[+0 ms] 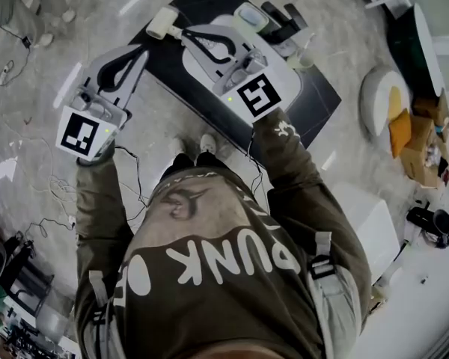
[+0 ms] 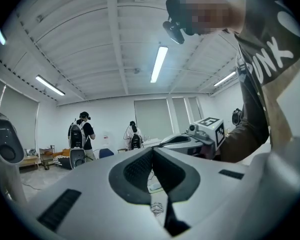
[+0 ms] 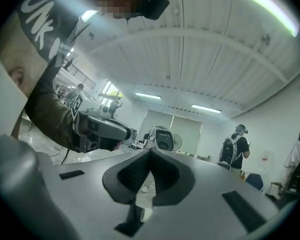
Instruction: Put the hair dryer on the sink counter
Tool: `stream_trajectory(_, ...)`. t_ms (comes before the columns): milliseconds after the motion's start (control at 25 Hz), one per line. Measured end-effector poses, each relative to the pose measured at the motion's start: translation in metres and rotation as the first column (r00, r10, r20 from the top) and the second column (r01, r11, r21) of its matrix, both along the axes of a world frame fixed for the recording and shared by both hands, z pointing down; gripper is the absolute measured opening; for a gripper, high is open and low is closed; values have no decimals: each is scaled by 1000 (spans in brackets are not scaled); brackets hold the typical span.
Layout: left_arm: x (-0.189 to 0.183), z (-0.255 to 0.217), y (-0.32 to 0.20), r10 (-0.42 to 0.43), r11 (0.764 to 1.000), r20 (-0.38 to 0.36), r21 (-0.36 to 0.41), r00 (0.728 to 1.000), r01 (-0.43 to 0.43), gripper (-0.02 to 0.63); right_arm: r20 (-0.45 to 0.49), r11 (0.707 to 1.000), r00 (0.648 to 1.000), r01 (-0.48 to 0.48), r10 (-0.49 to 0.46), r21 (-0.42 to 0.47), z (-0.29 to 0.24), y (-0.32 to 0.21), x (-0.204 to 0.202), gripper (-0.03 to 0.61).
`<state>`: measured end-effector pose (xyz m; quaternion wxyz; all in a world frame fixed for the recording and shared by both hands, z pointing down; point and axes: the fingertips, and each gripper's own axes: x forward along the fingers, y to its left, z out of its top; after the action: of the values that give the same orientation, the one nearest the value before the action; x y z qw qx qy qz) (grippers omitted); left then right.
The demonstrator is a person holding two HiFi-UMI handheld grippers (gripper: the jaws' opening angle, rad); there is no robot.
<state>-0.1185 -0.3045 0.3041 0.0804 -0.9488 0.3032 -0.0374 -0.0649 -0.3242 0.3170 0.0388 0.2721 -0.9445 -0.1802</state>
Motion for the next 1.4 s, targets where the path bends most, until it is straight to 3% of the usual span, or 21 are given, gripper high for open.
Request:
stream_trajectory(120, 2, 0, -1, 4, 1000, 4, 4, 1000, -4, 2, 121, 999, 993, -4, 8, -37, -15, 16, 3, 9)
stream_trajectory(200, 4, 1, 0, 8, 1000, 3, 3, 1000, -8, 2, 144, 999, 990, -6, 12, -44, -18, 21, 7, 9)
stream_trajectory(1400, 17, -4, 5, 20, 1000, -1, 13, 1000, -20, 2, 147, 998, 989, -6, 14, -60, -22, 23, 19, 8)
